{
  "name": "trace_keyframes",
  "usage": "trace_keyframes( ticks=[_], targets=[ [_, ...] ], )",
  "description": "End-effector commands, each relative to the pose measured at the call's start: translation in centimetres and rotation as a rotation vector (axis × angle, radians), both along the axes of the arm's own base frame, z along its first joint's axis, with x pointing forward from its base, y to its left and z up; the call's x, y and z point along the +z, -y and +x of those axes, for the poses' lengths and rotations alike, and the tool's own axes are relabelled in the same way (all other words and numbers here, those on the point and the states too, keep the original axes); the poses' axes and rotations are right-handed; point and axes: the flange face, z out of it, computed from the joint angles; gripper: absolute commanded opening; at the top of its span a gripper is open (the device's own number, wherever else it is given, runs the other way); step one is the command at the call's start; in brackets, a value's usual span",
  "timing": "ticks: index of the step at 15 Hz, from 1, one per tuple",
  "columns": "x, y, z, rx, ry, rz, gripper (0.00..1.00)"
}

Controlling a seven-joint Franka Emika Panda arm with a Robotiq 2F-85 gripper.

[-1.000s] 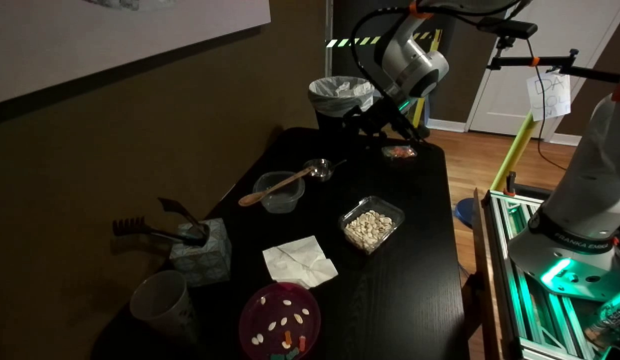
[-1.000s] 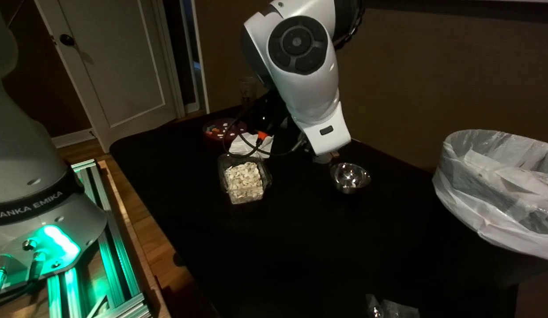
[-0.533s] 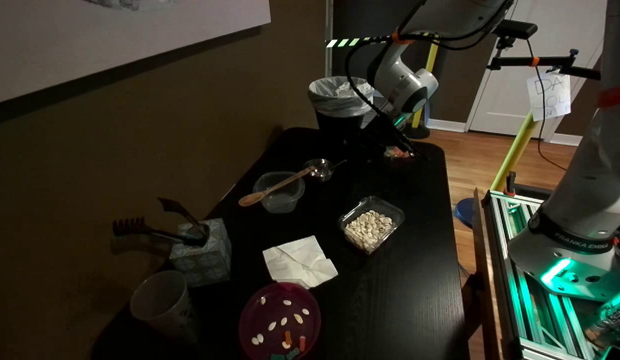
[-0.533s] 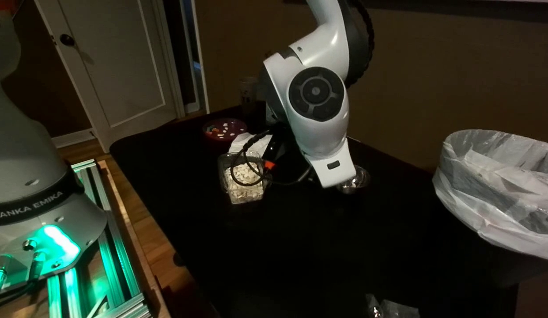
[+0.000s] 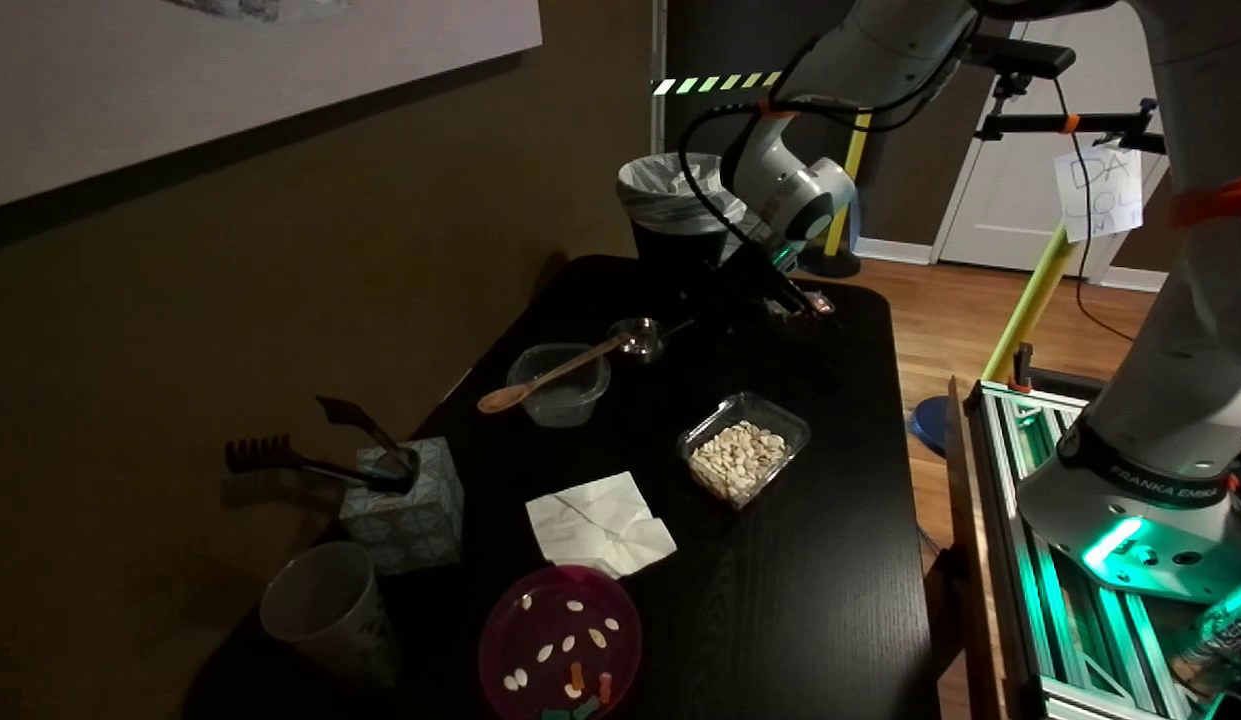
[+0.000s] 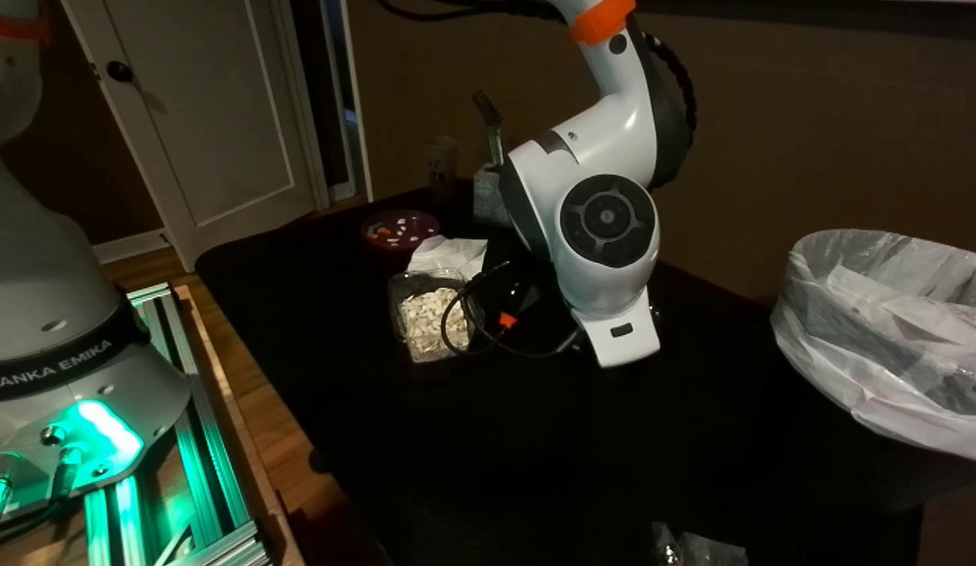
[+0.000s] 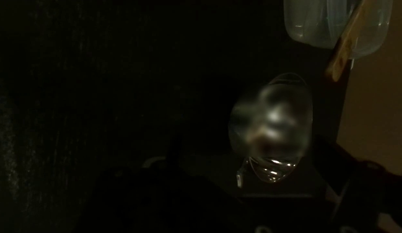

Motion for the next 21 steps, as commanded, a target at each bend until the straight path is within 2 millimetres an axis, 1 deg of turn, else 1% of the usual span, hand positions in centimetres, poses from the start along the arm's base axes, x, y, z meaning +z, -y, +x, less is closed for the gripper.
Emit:
trace_keyframes(
  ticks=[1,6,8,11,14,17,18,19,20,21],
  targets=[
    [-0.2,0.2,0.4,-0.002,0.043,0.011,1.0],
    [-0.4,0.2,1.3,0.032,0.128,-0.05,1.0],
    [-0.8,0.3,1.5,0.055,0.15,-0.069,1.0],
    [-1.8,0.6,1.4,0.077,0.158,-0.091,1.0],
    [-2.7,0.9,1.0,0.06,0.19,-0.072,1.0],
    [-3.1,1.1,1.1,0.022,0.258,-0.061,0.87],
    [-3.2,1.2,1.1,0.018,0.273,-0.059,0.85],
    [-3.3,1.3,1.1,0.015,0.287,-0.059,0.77],
    [-3.3,1.3,1.1,0.013,0.3,-0.059,0.76],
    [-3.3,1.4,1.1,0.013,0.307,-0.062,0.7]
  ],
)
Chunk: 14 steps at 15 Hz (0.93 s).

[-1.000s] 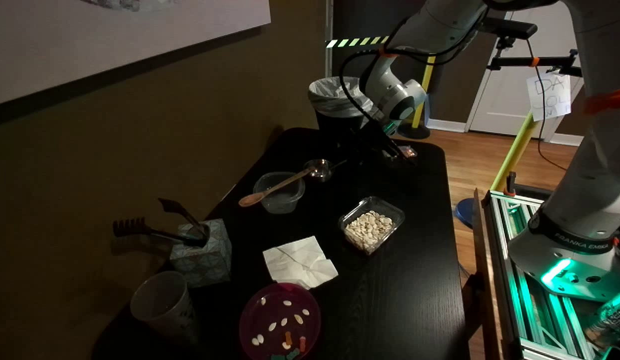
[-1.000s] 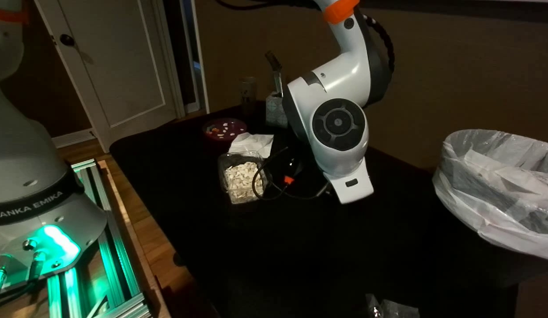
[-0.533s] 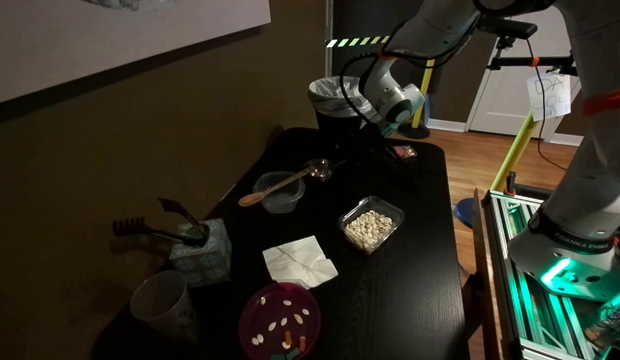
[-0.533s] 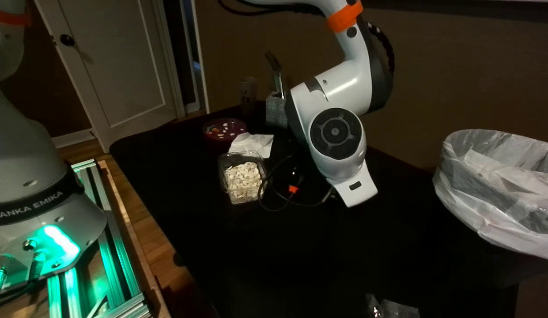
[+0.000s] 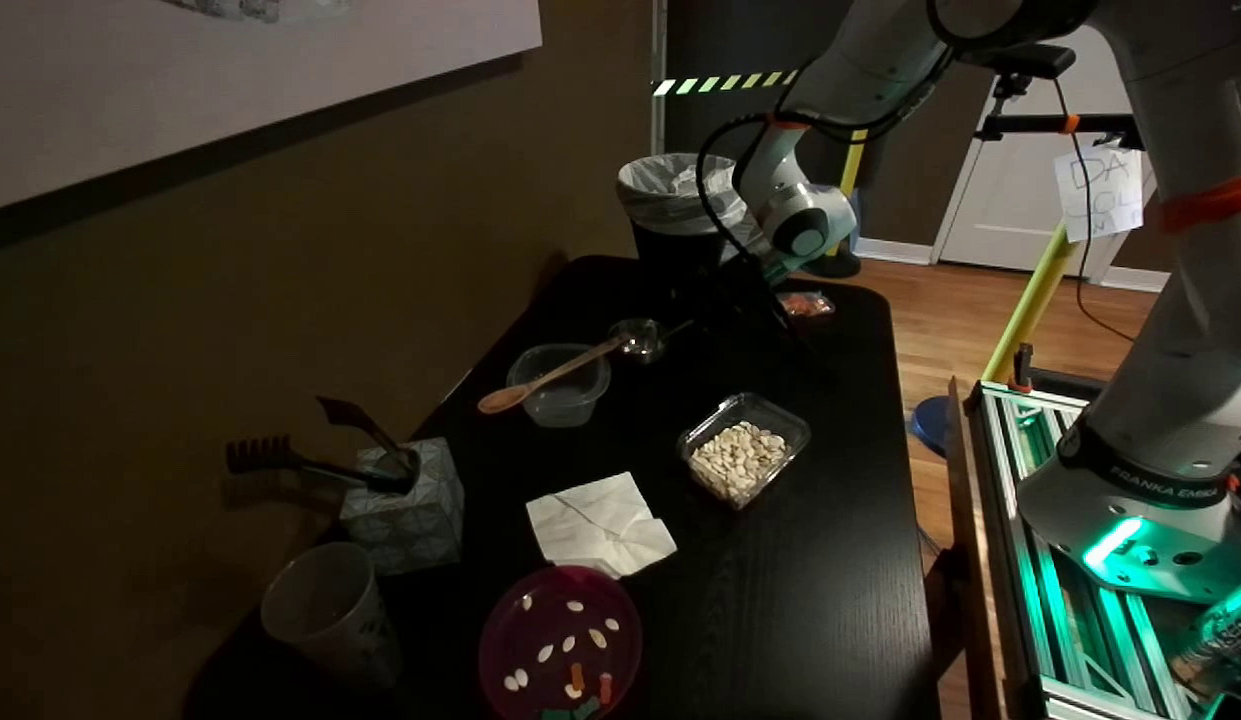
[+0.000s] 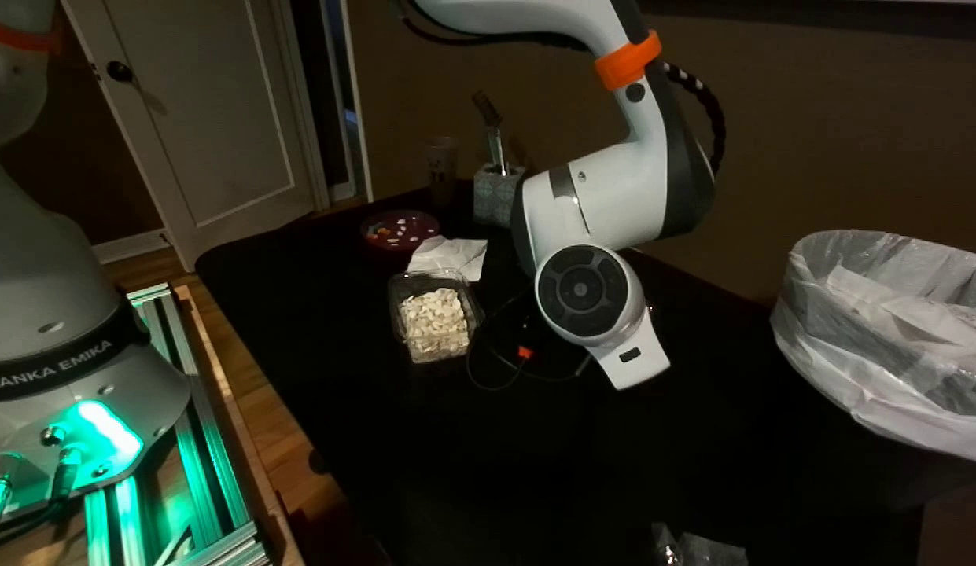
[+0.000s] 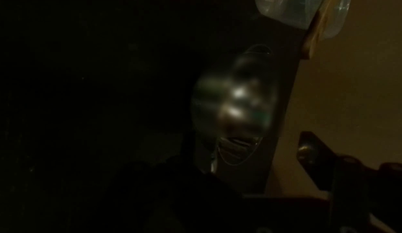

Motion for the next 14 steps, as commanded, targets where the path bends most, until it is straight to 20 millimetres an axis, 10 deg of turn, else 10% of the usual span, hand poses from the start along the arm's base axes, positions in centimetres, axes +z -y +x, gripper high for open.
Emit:
trace_keyframes(
  ticks=[1,7,14],
  targets=[
    [-0.61,0.39,0.06,-0.01,0.055,-0.001,0.61],
    [-0.89,0.48,0.04,-0.009,0.069,-0.006,0.57],
    [-0.95,0.19,-0.03,0.007,0.068,-0.017,0.0]
  ],
)
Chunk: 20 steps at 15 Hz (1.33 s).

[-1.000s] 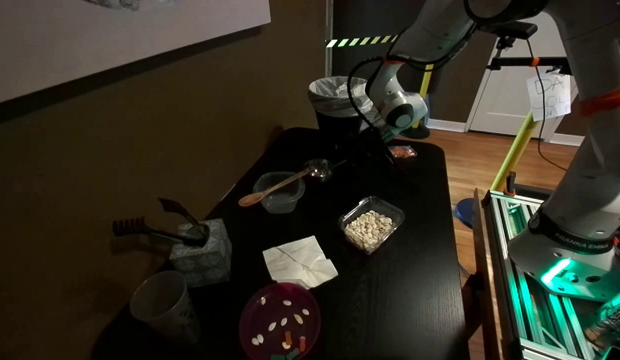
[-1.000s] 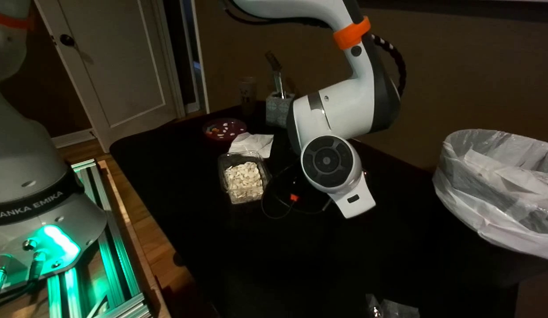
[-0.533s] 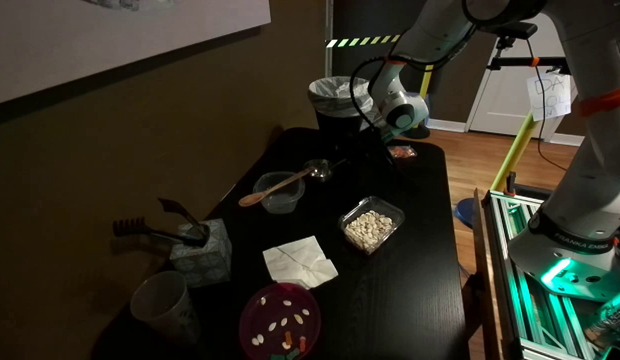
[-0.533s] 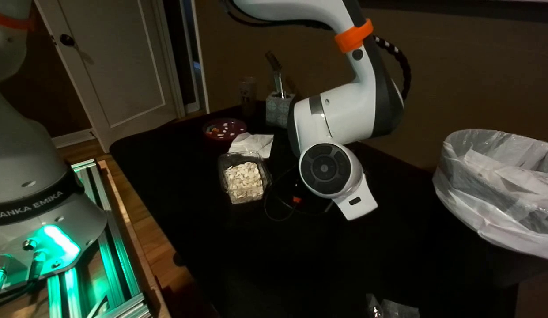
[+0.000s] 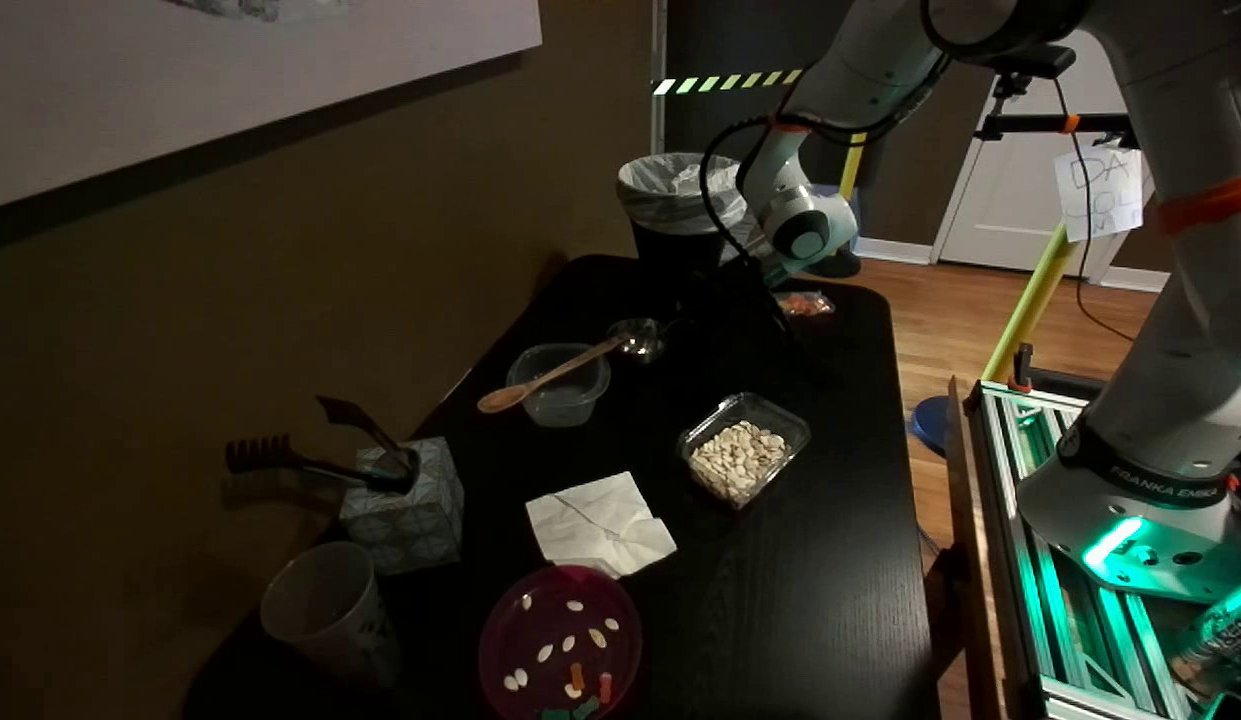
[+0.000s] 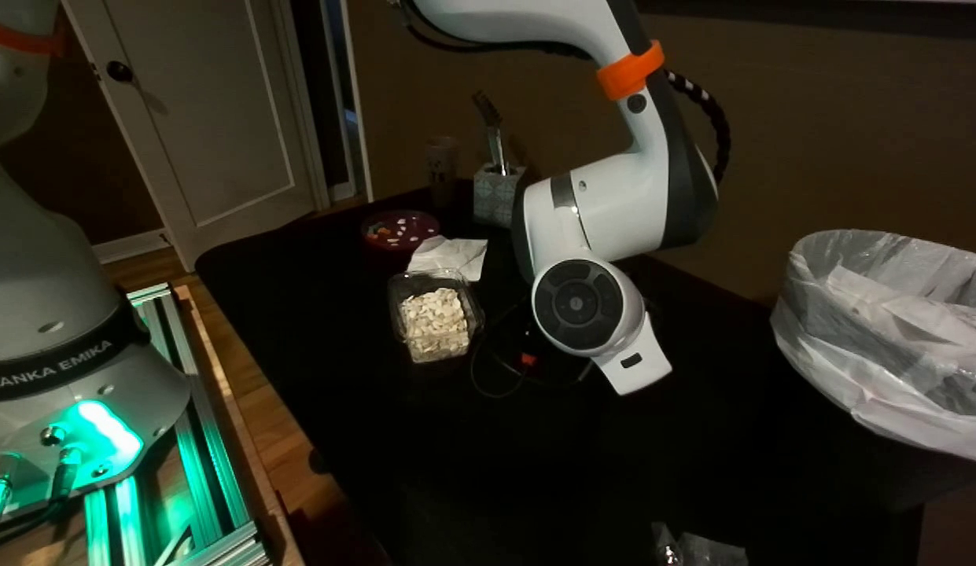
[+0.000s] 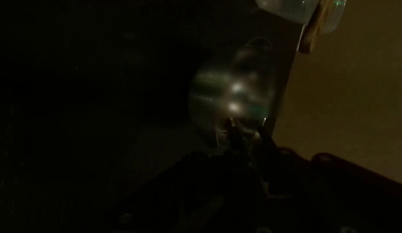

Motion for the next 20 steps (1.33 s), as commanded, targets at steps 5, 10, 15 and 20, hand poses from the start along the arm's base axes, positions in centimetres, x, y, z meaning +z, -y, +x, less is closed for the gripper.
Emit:
trace_keyframes(
  ticks=[5,10,15,20],
  targets=[
    [2.2,-1.7,-1.1,0.064,0.057,-0.054,0.01],
    [5.9,-1.8,-4.8,0.065,-0.006,-0.16,0.01],
    [10.1,-1.7,-10.5,0.158,0.118,-0.062,0.01],
    [10.8,-1.7,-15.9,0.449,0.152,0.079,0.01]
  ],
)
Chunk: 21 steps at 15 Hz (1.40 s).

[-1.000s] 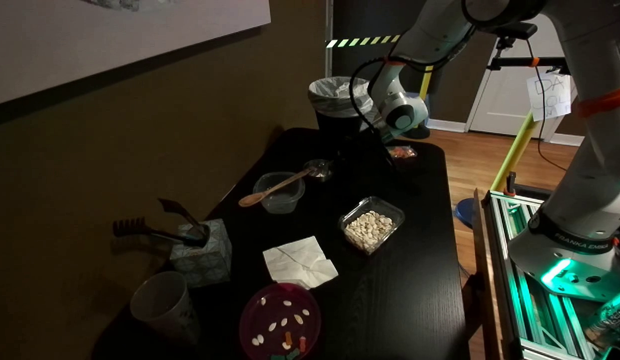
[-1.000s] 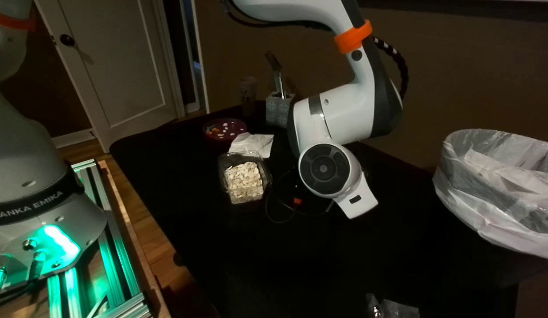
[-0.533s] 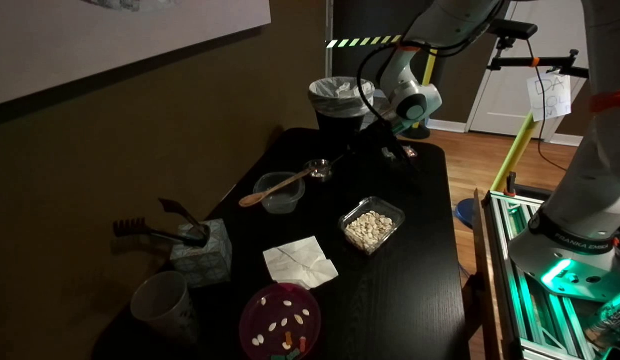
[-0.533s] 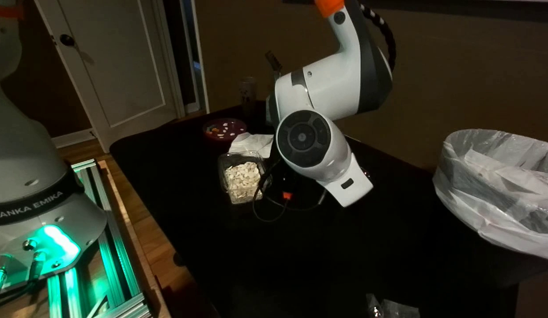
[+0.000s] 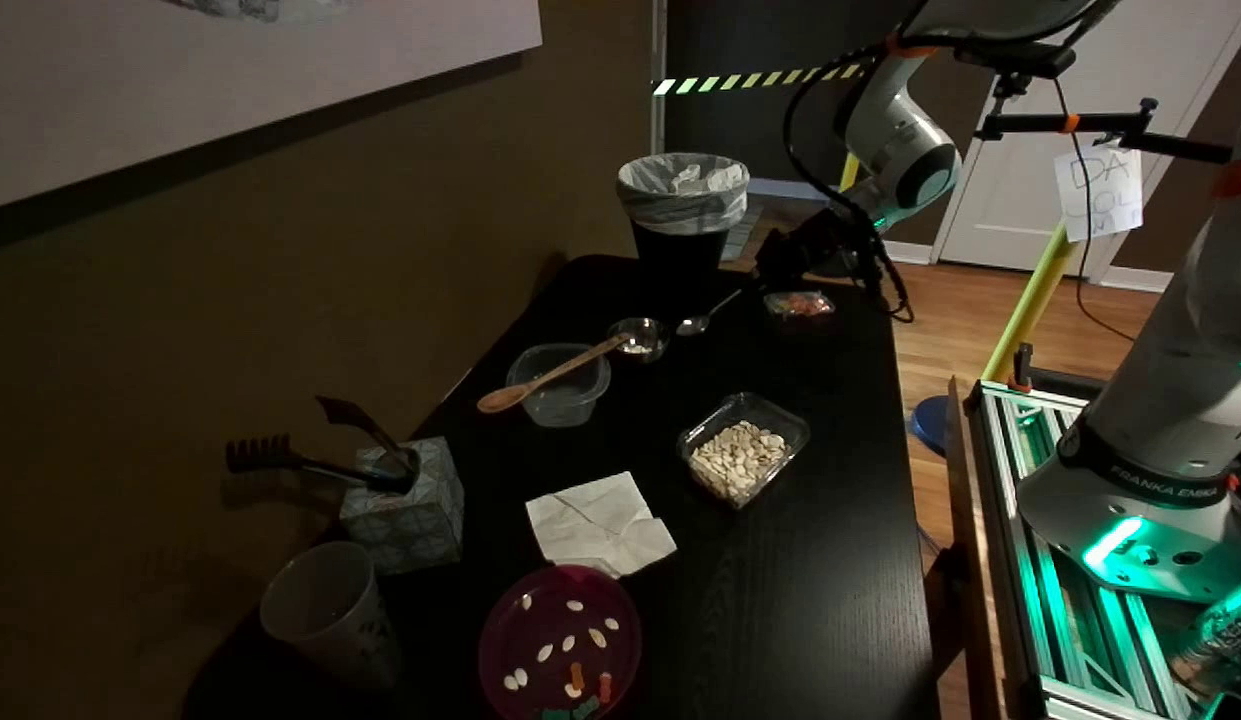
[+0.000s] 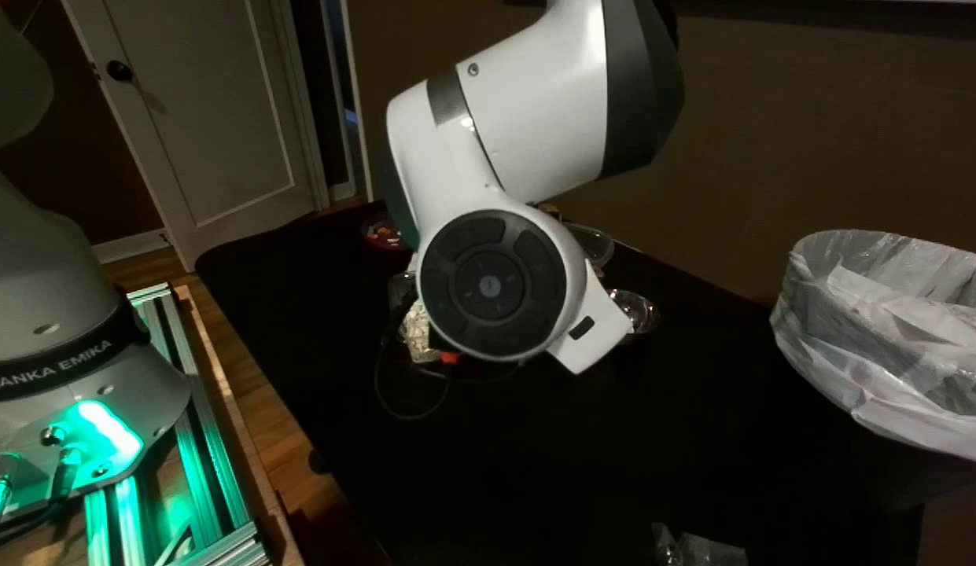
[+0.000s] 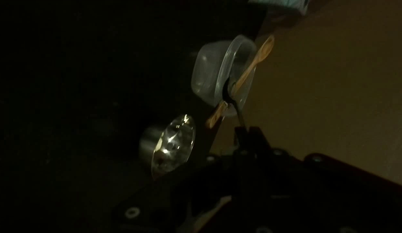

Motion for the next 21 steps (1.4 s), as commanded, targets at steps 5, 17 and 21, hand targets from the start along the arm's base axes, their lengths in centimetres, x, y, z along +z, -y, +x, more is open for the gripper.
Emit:
trace_keyframes(
  ticks=[5,17,21],
  targets=[
    [0.5,-2.7,-4.4,0.296,-0.012,0.188,0.01],
    [-2.6,-4.3,-2.0,0.336,-0.197,-0.029,0.01],
    [-3.2,-5.5,-1.2,0.375,-0.218,-0.141,0.01]
  ],
)
